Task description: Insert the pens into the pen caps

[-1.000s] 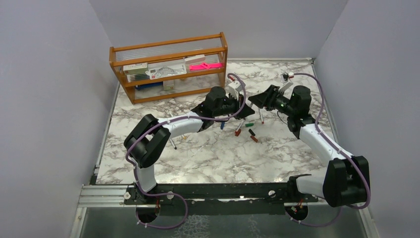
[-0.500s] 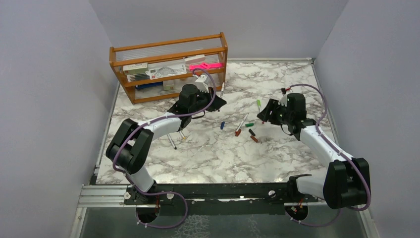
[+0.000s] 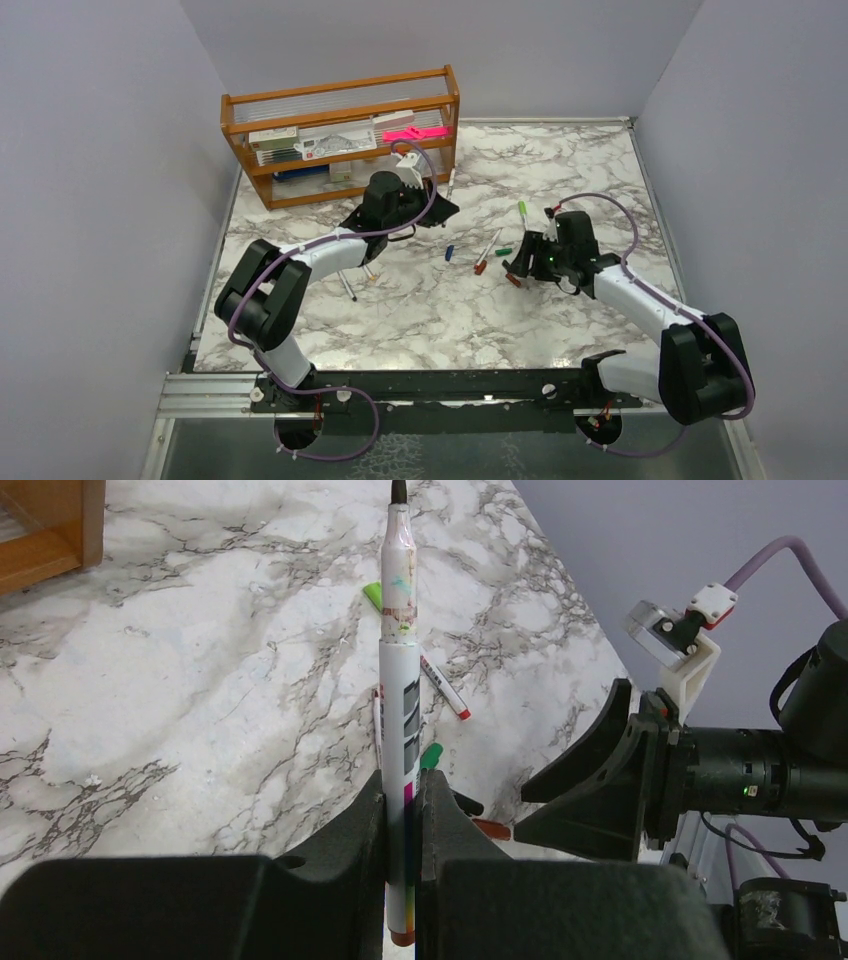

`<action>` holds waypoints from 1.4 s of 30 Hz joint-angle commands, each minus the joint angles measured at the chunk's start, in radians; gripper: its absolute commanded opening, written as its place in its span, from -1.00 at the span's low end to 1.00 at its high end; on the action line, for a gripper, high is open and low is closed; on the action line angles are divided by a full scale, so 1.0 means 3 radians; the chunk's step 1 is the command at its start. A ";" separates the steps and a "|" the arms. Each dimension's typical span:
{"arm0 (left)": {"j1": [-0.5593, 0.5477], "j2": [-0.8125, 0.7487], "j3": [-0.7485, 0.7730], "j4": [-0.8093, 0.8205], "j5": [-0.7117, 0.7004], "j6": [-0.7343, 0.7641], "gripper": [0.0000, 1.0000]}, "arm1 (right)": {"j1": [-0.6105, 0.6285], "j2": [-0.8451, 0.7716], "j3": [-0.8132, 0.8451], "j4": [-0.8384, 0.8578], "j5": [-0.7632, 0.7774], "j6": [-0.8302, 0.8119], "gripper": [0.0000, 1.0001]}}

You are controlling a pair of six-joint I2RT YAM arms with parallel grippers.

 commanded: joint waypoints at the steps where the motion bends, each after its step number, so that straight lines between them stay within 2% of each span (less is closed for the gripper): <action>1: -0.0007 0.0039 -0.0054 0.0081 0.0007 0.0011 -1.00 | 0.0178 0.0117 0.0033 0.0013 0.0247 -0.0051 0.13; 7: -0.0012 0.0001 -0.0083 0.0081 -0.0022 0.0037 -1.00 | 0.0381 0.0332 0.0038 0.0098 0.0430 -0.0026 0.11; 15: -0.0012 0.0004 -0.0113 0.0082 -0.0019 0.0046 -1.00 | 0.0567 0.0337 0.0074 0.0039 0.0480 0.0052 -0.05; 27: -0.0012 0.0015 -0.0178 0.0082 -0.0016 0.0052 -1.00 | 0.0710 0.0440 0.0036 0.0169 0.0413 0.0156 -0.07; 32: -0.0012 0.0028 -0.0182 0.0079 -0.0010 0.0052 -1.00 | 0.0708 0.0432 0.0133 0.0003 0.0673 0.0157 -0.09; 37: -0.0012 0.0035 -0.0175 0.0082 -0.0008 0.0051 -1.00 | 0.0708 0.0376 0.0185 -0.0032 0.0823 0.0207 -0.26; 42: -0.0012 0.0036 -0.0182 0.0082 0.0006 0.0052 -1.00 | 0.0711 0.0543 0.0312 -0.0051 0.0932 0.0207 -0.28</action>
